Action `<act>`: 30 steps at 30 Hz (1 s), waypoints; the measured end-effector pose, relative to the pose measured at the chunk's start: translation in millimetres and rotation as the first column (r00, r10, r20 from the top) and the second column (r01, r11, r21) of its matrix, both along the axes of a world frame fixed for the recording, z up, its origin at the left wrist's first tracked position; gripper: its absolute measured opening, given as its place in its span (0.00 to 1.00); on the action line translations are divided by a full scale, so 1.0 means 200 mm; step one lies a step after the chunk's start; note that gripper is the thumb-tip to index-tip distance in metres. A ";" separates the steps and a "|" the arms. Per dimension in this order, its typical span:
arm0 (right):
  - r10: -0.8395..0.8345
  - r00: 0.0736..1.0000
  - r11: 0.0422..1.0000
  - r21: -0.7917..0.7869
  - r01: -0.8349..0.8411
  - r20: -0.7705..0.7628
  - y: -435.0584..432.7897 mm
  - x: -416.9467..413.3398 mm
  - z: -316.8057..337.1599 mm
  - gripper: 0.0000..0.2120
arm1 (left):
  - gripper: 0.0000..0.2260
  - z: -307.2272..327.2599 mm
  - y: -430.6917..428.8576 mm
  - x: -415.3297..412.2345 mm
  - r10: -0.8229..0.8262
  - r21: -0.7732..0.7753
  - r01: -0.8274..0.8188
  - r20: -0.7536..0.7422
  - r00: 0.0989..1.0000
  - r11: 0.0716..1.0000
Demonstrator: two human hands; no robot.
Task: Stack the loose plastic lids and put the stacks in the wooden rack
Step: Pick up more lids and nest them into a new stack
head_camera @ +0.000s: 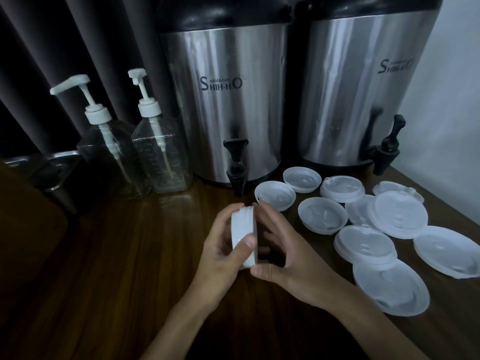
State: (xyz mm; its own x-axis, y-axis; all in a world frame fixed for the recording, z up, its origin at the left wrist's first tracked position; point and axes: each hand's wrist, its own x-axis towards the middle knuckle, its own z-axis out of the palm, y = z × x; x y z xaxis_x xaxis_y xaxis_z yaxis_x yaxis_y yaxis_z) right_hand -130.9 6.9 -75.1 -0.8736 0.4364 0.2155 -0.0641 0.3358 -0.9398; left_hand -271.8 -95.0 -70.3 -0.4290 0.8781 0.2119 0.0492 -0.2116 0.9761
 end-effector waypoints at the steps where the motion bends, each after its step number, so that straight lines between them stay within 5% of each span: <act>1: 0.002 1.000 1.000 -0.006 -0.002 0.009 0.00 0.00 0.00 0.48 | 0.31 0.00 0.00 0.00 -0.001 0.003 0.001 -0.015 1.000 1.000; 5: -0.099 0.990 0.992 0.087 0.090 0.099 0.00 0.03 0.05 0.46 | 0.26 -0.01 0.00 0.00 0.057 0.040 -0.055 -0.071 0.996 0.998; 7: -0.322 0.935 0.910 0.321 0.262 0.148 0.01 0.06 0.08 0.41 | 0.25 -0.01 0.01 0.00 0.064 0.032 -0.063 -0.010 0.998 0.997; 9: -0.642 0.760 0.592 0.694 0.411 0.098 0.03 0.09 0.10 0.38 | 0.26 -0.01 0.01 0.00 0.054 0.007 -0.055 0.064 0.996 0.998; 11: -0.789 0.613 0.340 0.857 0.388 0.035 0.04 0.10 0.11 0.33 | 0.28 -0.01 0.01 0.00 0.062 -0.013 -0.061 0.071 0.996 0.998; 14: -0.812 0.540 0.418 0.865 0.278 0.219 0.04 0.10 0.11 0.32 | 0.29 -0.02 0.02 0.00 0.071 -0.021 -0.070 0.055 0.996 0.997; 19: -0.692 0.687 0.555 0.773 0.308 0.223 0.03 0.08 0.08 0.31 | 0.28 -0.02 0.02 0.00 0.070 -0.012 -0.070 0.058 0.996 0.997; 24: -0.700 0.701 0.487 0.809 0.328 0.137 0.02 0.07 0.07 0.33 | 0.29 -0.02 0.02 -0.01 0.078 0.001 -0.078 0.061 0.995 0.997; 30: -0.723 0.646 0.483 0.848 0.220 0.244 0.04 0.04 0.03 0.38 | 0.29 -0.02 0.02 0.00 0.088 0.004 -0.088 0.057 0.995 0.996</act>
